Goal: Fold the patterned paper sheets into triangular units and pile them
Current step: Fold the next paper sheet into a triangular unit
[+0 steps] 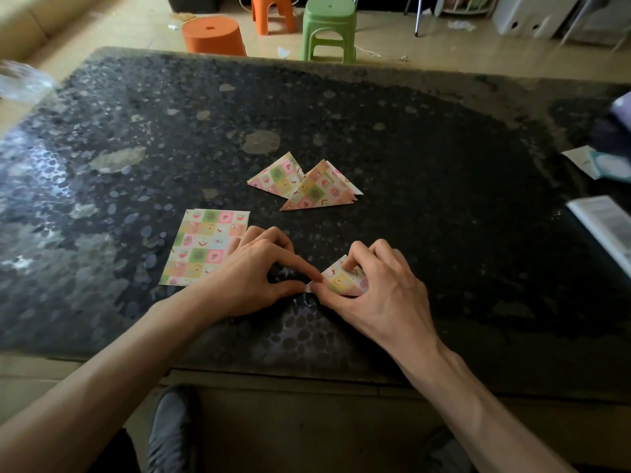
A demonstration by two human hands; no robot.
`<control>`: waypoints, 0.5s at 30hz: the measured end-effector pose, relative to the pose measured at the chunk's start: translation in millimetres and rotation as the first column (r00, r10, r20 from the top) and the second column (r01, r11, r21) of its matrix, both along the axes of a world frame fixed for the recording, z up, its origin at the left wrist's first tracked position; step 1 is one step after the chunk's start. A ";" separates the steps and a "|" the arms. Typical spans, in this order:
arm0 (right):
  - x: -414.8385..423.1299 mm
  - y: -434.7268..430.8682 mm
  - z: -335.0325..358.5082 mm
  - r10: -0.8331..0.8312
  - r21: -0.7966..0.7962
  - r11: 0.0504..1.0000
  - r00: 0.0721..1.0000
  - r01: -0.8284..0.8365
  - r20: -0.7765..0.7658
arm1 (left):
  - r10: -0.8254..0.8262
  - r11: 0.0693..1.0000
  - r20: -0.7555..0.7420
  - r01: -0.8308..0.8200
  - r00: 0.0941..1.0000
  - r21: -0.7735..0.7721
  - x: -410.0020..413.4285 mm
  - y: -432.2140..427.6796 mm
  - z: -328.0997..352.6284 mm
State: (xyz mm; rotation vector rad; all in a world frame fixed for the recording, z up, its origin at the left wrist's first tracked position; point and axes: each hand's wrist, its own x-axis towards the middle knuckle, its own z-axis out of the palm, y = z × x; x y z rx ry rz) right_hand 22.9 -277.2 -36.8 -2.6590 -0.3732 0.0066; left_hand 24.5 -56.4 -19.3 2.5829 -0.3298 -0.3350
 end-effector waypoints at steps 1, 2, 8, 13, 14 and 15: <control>-0.8 0.4 -0.2 -0.006 -0.005 1.000 1.000 0.006 0.005 | -0.002 1.000 0.000 0.002 1.000 0.002 0.0 0.2 -0.1; -1.5 1.0 -0.8 -0.010 -0.010 1.000 1.000 0.010 0.012 | -0.003 1.000 0.003 0.003 1.000 0.004 0.1 0.2 -0.1; -2.3 3.3 -1.8 -0.023 -0.021 1.000 1.000 0.023 0.009 | -0.005 1.000 0.019 0.005 1.000 0.005 -1.4 -1.0 0.1; -2.7 5.3 -2.5 -0.038 -0.031 0.999 0.999 0.038 0.004 | -0.008 1.000 0.024 0.008 1.000 0.004 -2.8 -1.7 0.2; -3.4 6.0 -3.3 -0.042 -0.031 0.999 0.999 0.043 0.012 | -0.007 1.000 0.025 0.007 1.000 0.003 -2.8 -2.0 0.2; -4.3 6.7 -4.1 -0.048 -0.029 0.998 0.999 0.048 0.020 | -0.004 1.000 0.025 0.004 1.000 0.002 -3.0 -1.8 0.2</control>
